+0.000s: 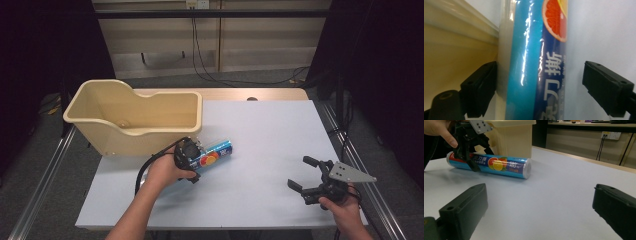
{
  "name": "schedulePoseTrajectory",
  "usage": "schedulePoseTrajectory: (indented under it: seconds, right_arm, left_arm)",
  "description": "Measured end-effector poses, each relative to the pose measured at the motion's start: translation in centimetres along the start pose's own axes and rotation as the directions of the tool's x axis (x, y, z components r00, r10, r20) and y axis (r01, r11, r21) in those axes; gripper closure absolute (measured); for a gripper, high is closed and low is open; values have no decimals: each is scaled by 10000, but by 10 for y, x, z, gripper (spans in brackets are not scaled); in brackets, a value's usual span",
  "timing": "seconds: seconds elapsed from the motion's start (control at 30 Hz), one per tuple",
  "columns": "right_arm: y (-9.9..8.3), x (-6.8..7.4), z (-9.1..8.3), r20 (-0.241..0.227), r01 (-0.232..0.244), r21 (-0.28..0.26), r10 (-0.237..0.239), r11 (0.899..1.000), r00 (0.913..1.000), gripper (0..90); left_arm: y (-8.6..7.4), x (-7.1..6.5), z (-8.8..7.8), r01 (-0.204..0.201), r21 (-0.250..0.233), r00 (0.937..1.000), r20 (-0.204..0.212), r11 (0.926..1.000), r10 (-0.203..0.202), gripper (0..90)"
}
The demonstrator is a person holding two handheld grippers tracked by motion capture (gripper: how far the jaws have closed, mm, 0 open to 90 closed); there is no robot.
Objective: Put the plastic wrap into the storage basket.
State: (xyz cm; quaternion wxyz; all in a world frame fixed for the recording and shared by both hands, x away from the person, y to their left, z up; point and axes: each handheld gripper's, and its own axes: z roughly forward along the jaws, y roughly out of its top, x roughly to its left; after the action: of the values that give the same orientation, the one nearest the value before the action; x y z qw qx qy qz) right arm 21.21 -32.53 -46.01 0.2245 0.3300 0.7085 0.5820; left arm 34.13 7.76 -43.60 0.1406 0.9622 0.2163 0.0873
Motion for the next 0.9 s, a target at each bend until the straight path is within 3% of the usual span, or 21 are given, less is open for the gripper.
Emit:
schedulePoseTrajectory:
  seconds: [0.37, 0.73, 0.8, 0.9]
  right_arm:
    - [0, 1, 1, -37, 12, 33, -12, 10000, 10000, 0]
    - [0, 0, 1, -65, 48, 15, -48, 10000, 10000, 0]
    - [0, 0, 1, -79, 83, 13, -83, 10000, 9999, 0]
    - [0, 0, 1, -82, 77, 6, -77, 10000, 9999, 0]
  left_arm:
    - [9, 1, 12, -413, 1082, 9972, -577, 9933, 478, 191]
    - [5, -3, 17, -423, 793, 9907, -1258, 9960, 521, 256]
    - [3, -2, 16, -526, 729, 9878, -1428, 9960, 626, 309]
    - [6, -5, 16, -773, 993, 9837, -1547, 9921, 921, 318]
